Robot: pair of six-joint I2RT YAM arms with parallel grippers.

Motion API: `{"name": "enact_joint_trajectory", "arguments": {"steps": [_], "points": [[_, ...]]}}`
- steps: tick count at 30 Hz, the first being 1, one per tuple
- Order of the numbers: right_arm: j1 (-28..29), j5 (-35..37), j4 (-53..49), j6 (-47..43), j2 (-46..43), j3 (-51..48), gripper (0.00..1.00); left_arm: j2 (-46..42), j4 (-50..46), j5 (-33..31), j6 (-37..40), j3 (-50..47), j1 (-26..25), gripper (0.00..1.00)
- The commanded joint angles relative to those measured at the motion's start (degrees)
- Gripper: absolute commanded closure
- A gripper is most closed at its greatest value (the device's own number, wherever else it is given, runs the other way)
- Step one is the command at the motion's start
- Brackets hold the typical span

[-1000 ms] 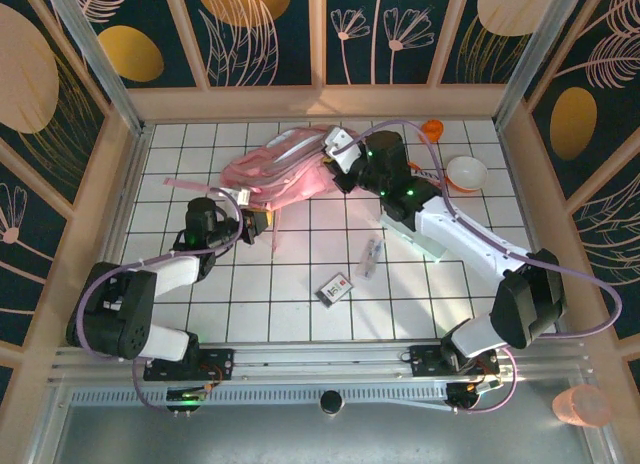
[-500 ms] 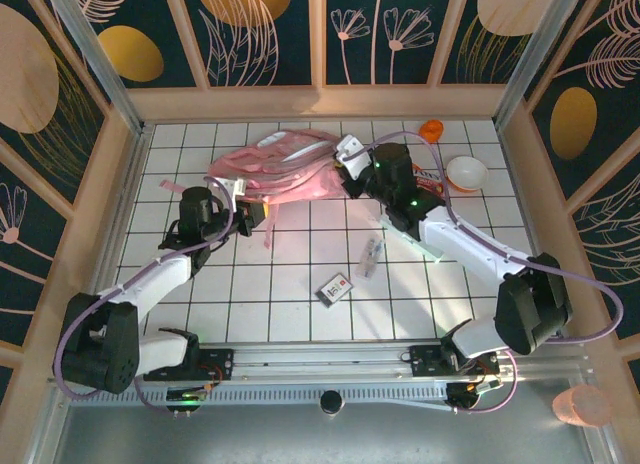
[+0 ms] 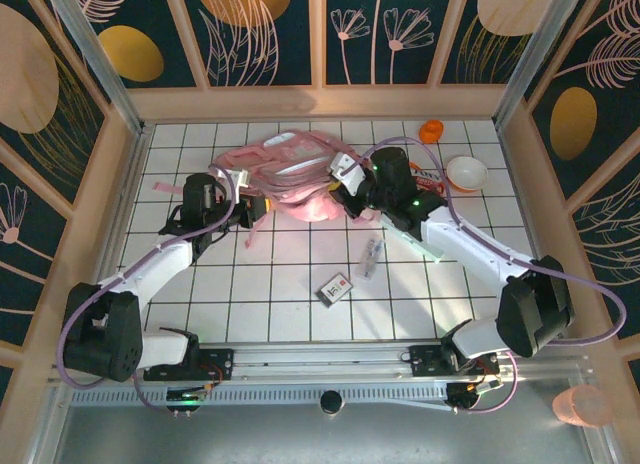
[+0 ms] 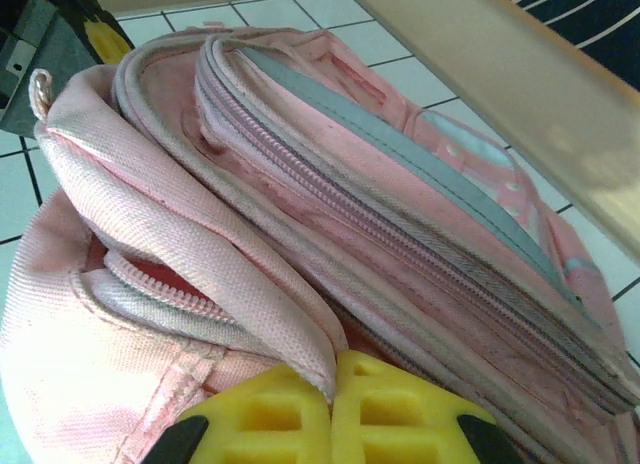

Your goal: Pack the student bag

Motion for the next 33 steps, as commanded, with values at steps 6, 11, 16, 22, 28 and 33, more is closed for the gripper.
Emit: {"name": "enact_joint_trajectory", "arguments": {"steps": [6,11,16,22,28,33], "points": [[1.22,8.81,8.26,11.96,2.73,1.61,1.0,-1.89,-1.31,21.15,8.83,4.71,-4.0,1.0],[0.78,4.29,8.79,11.93,3.63,2.5,1.0,-2.41,-2.75,27.74,11.39,4.55,-4.0,1.0],[2.27,8.65,7.67,14.45,4.62,2.86,1.0,-2.03,-2.08,27.91,11.68,4.94,-4.3,1.0],[4.68,11.48,10.4,17.48,6.51,4.01,1.0,-1.02,-1.39,26.12,10.05,8.2,-7.14,1.0],[8.02,4.85,13.12,15.57,7.44,4.87,1.0,2.68,-3.24,17.42,6.94,13.0,-10.22,1.0],[6.06,-4.49,13.93,12.77,5.0,2.33,1.0,3.25,-8.43,14.68,12.24,14.68,-11.11,0.79]]}}
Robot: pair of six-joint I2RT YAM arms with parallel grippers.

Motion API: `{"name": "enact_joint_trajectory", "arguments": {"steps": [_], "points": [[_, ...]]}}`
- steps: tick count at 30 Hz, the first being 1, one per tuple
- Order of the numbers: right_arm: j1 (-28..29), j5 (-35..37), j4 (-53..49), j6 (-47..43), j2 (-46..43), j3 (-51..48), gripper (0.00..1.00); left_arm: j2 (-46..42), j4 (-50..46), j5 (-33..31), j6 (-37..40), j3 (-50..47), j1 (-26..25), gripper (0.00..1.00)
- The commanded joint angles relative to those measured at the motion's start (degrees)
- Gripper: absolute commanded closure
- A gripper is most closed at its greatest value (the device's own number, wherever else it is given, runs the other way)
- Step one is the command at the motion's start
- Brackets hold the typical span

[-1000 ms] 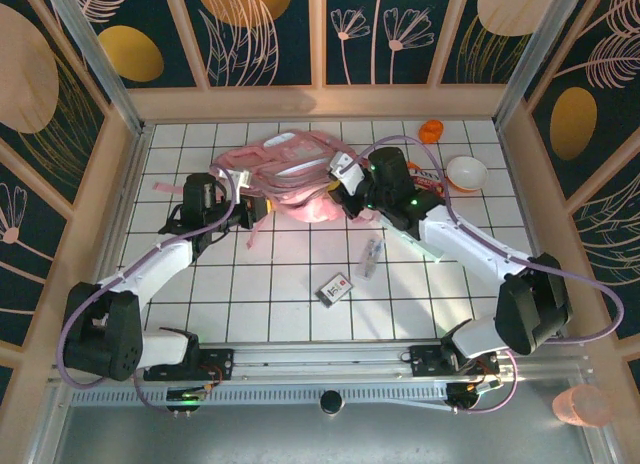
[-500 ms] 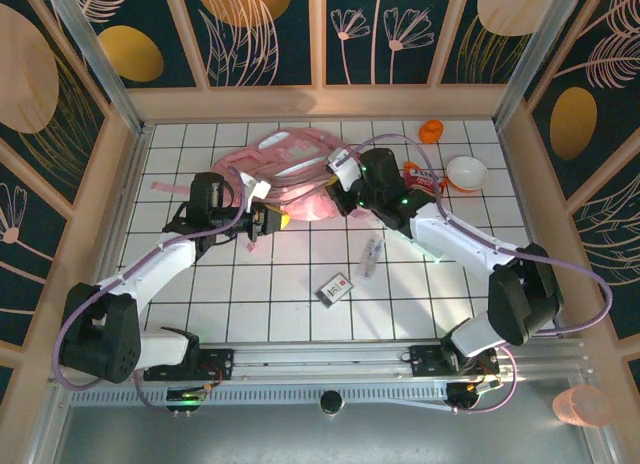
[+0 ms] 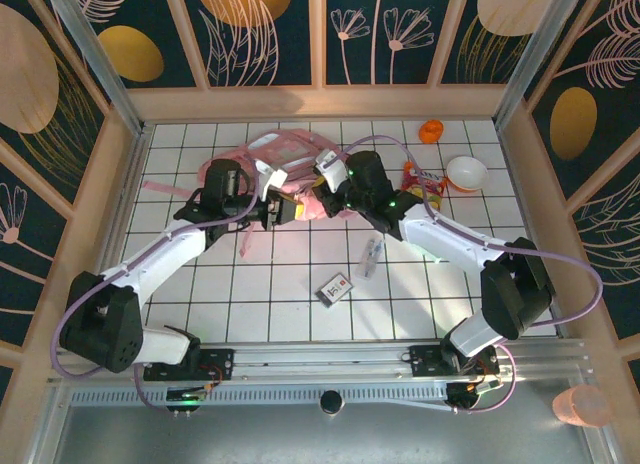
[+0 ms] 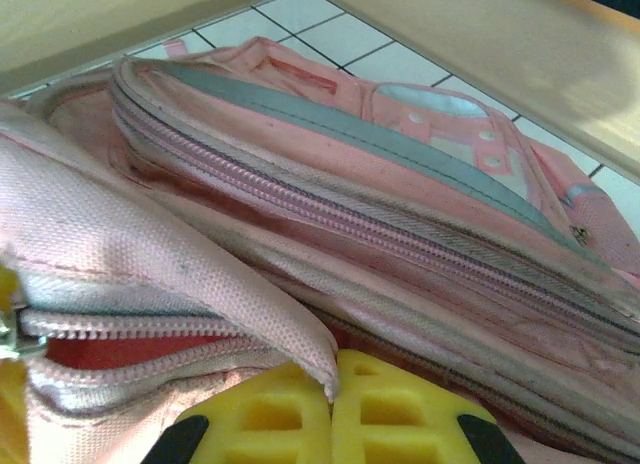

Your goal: Pack the student bag

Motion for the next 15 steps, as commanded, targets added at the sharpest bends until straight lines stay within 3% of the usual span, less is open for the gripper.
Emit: {"name": "enact_joint_trajectory", "arguments": {"steps": [1,3,6,10,15], "points": [[0.14,-13.94,6.78,-1.8,-2.32,-0.17,1.0,-0.59,-1.69,-0.16,5.8,3.49,-1.91,0.7],[-1.28,-18.13,5.29,-5.01,-3.72,-0.75,1.0,-1.69,-7.59,-2.64,11.49,5.13,-1.78,0.47],[-3.54,-22.56,2.47,-9.5,-5.42,-1.1,1.0,-3.92,-13.35,-3.94,18.33,5.91,-0.24,0.24],[-6.31,-27.39,-2.28,-16.4,-6.8,-0.63,1.0,-7.54,-15.74,-2.82,25.06,5.19,4.62,0.13],[-6.94,-29.56,-8.02,-24.62,-7.32,1.1,1.0,-8.91,-17.0,-9.69,38.78,4.2,5.2,0.1]]}}
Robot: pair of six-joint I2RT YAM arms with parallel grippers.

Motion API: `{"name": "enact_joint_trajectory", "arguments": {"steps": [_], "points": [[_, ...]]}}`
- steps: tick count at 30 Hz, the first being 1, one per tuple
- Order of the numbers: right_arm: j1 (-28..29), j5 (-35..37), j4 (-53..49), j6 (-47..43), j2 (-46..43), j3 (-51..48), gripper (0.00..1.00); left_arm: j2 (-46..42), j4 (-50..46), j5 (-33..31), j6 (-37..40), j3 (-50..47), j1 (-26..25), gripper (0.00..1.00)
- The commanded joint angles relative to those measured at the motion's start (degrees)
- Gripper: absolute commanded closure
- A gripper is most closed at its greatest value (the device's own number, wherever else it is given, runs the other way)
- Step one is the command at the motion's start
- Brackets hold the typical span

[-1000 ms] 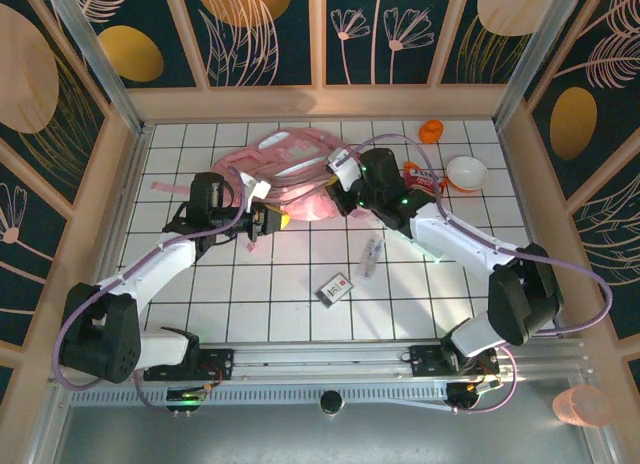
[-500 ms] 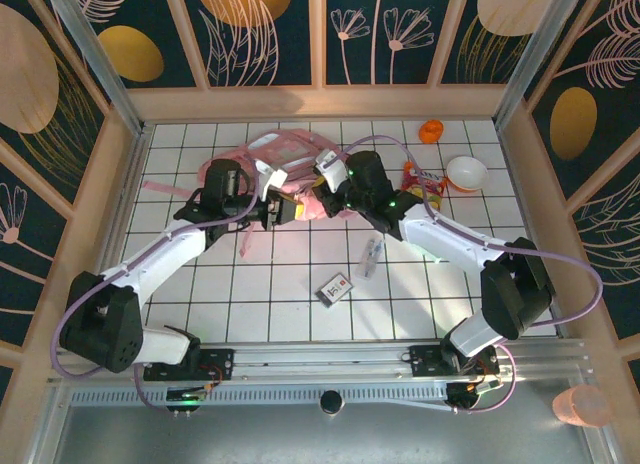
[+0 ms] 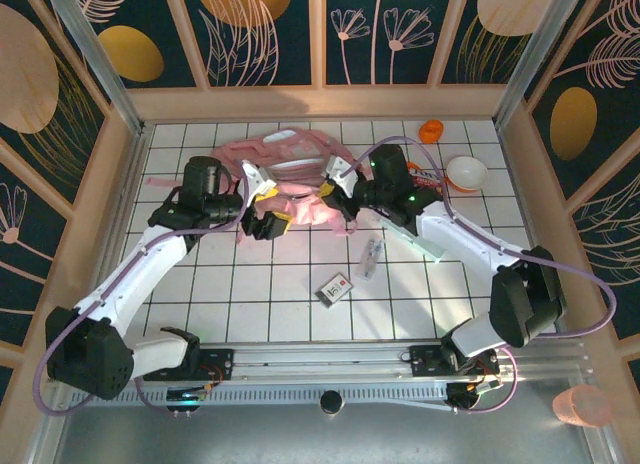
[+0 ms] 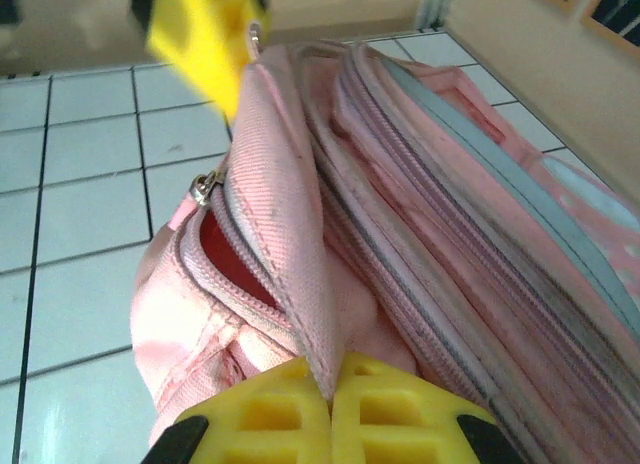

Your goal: Pack the student bag

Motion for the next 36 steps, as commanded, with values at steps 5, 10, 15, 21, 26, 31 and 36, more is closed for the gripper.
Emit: {"name": "enact_joint_trajectory", "arguments": {"steps": [5,10,15,21,26,31,36], "points": [[-0.06,-8.57,-5.81,-10.53,-2.85,3.78,1.0,-0.21,4.56,-8.16,16.43,-0.29,0.7,0.1],[-0.67,-9.07,-10.39,-14.69,-2.25,5.84,1.0,0.44,4.47,-12.73,24.54,0.17,0.7,0.08],[-1.53,-11.68,-15.46,-18.42,-1.41,8.76,1.0,4.11,-5.28,-10.57,35.92,3.96,0.7,0.08],[-1.54,-14.75,-20.31,-22.96,0.03,11.3,1.0,8.63,-1.91,-6.24,38.25,4.51,0.21,0.08],[-1.5,-11.72,-20.51,-22.59,0.47,11.93,1.0,15.85,-7.74,-3.49,37.41,11.23,-1.71,0.5],[-8.52,-8.43,-10.69,-11.68,0.21,6.55,1.0,11.89,0.14,-0.98,23.42,5.59,-2.08,1.0],[-9.66,-2.28,-3.5,-0.71,0.97,3.64,0.87,2.38,14.7,-4.17,1.45,-5.29,-2.53,1.0]]}}
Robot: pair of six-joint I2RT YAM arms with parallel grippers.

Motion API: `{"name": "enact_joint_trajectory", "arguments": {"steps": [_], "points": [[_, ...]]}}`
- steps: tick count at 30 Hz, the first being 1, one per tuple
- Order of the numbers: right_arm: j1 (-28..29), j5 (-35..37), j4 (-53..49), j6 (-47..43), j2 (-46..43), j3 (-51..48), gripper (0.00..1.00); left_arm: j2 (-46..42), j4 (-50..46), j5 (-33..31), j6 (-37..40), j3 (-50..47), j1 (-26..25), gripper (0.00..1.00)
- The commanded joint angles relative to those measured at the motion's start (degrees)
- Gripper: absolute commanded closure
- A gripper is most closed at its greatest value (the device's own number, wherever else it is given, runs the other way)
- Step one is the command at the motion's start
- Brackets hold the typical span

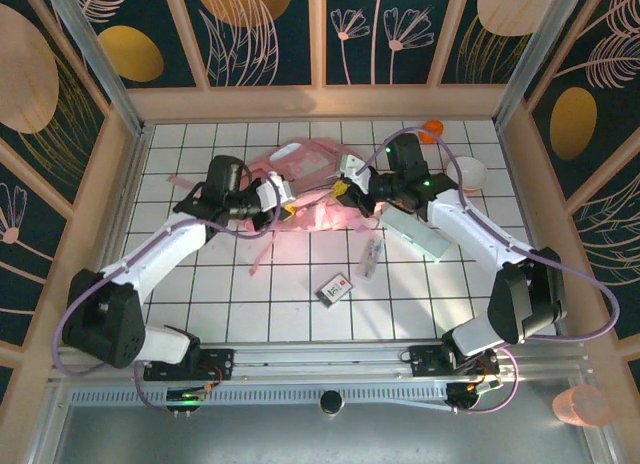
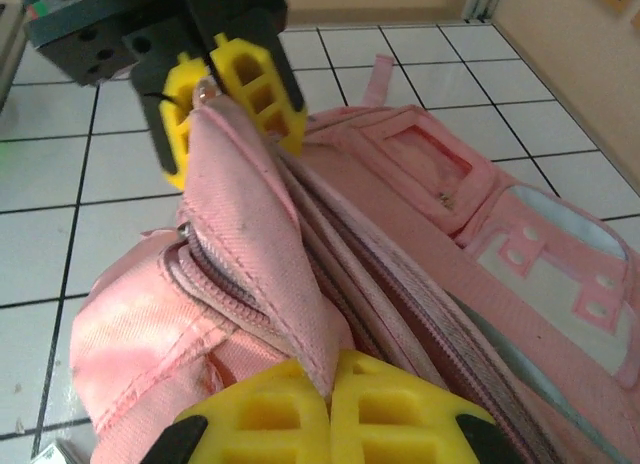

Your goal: Pack the student bag

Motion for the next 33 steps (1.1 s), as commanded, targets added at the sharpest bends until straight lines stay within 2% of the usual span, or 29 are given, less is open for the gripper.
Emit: {"name": "enact_joint_trajectory", "arguments": {"steps": [1,2,3,6,10,13,16,19,23,29,33], "points": [[-2.96,7.33,8.06,11.08,0.01,-0.76,0.77,-7.15,8.29,1.22,-20.98,-5.17,0.95,1.0],[-2.95,7.75,8.12,13.74,-0.23,-0.5,0.68,-7.82,9.78,-0.72,-24.85,-6.19,0.95,1.0],[-2.99,7.45,7.86,15.82,-0.52,-0.22,0.63,-7.99,10.44,-1.8,-27.49,-6.67,0.92,1.0],[-2.8,11.44,6.27,25.51,-1.57,2.07,0.55,-6.84,9.69,-2.16,-30.54,-6.55,0.85,1.0],[-0.14,26.41,-2.7,37.06,-2.9,7.11,0.52,-4.55,7.03,-2.0,-31.17,-3.97,0.81,1.0],[5.41,39.59,-8.14,43.74,-4.8,9.16,0.52,-3.48,5.61,-2.07,-31.17,-2.54,0.83,1.0],[12.0,47.0,-13.5,49.92,-5.26,11.54,0.55,-2.72,4.82,-1.93,-32.0,-1.69,0.83,1.0],[17.82,48.47,-13.97,57.42,-5.06,12.23,0.6,-1.86,4.25,-1.4,-32.57,-0.73,0.81,1.0],[23.54,51.62,-12.9,63.58,-3.1,13.23,0.61,-0.58,2.76,-0.93,-33.05,0.78,0.84,1.0],[27.07,55.59,-16.71,64.42,2.83,18.01,0.57,0.07,2.38,-1.2,-34.15,1.79,0.85,1.0],[27.94,55.32,-15.81,64.06,5.29,18.55,0.56,0.04,2.49,-0.86,-34.16,1.88,0.84,1.0]]}}
